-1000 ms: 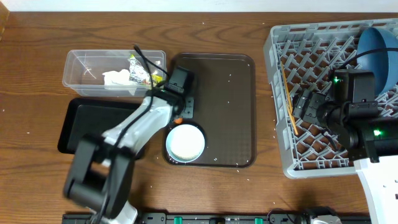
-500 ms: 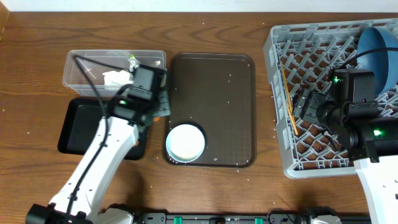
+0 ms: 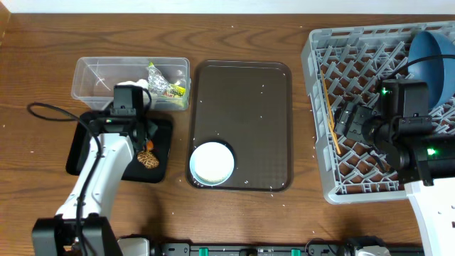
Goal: Sort waste into correct bins and load items into the dishwasher rack
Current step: 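Lift the carrot with the left gripper and set it on the black tray, then grasp the rim of the light-blue rice bowl with the left gripper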
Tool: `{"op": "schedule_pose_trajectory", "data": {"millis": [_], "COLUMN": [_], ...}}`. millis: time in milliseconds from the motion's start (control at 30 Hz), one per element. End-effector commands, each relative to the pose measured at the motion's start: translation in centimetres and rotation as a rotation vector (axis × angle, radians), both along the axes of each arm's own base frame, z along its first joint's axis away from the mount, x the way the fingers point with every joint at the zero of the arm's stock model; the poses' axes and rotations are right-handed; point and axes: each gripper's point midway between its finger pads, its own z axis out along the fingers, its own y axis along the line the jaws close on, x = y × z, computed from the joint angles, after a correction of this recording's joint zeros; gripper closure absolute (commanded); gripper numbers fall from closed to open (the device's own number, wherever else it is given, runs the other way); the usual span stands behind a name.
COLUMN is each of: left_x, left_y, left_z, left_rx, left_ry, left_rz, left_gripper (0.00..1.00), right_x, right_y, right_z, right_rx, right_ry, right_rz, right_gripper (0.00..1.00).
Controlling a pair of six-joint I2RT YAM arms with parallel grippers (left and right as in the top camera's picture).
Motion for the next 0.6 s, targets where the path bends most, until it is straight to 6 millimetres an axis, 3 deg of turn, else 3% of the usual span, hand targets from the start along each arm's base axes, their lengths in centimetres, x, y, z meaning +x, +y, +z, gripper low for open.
{"op": "schedule_pose_trajectory", "data": {"millis": [0,33,200,333,467,567], "left_x": [-0.3,-0.1,1.1,0.6,-0.9,-3.1], "left_y": [0.2,-0.2,-4.5,-7.2,-11.8,-15.8], "left_z": [-0.5,-0.4,1.8,4.4,6.8,7.3], "left_rx": [-0.009,-0.023,-0.169,-0.166,-0.087,-0.054], "left_ry": [0.002,-0.001,-0.059,-0.113,-0.168,-0.162], "left_rz": [0.044,0.018,-0.279,-0.476,-0.785,-1.017], "left_gripper": [0.53,0.45,0.32,0.32,0.32,0.32], "right_x": [0.0,0.0,0.1,0.1,0.2,0.5], "right_y": [-0.2,-0.2,-0.2,-0.2,-0.2,-0.1], "right_z": [-0.1,-0.1,0.0,0.0,0.1,0.3], "right_rx": [-0.006,-0.006,-0.005,-0.005,-0.005,-0.003], "right_ry": [0.004,0.004,0.0,-0.001,-0.005,-0.02], "right_rz": [0.002,0.002,0.002,0.002,0.002,0.002], "right_gripper": [0.14,0.14,0.14,0.14,0.14,0.14]}}
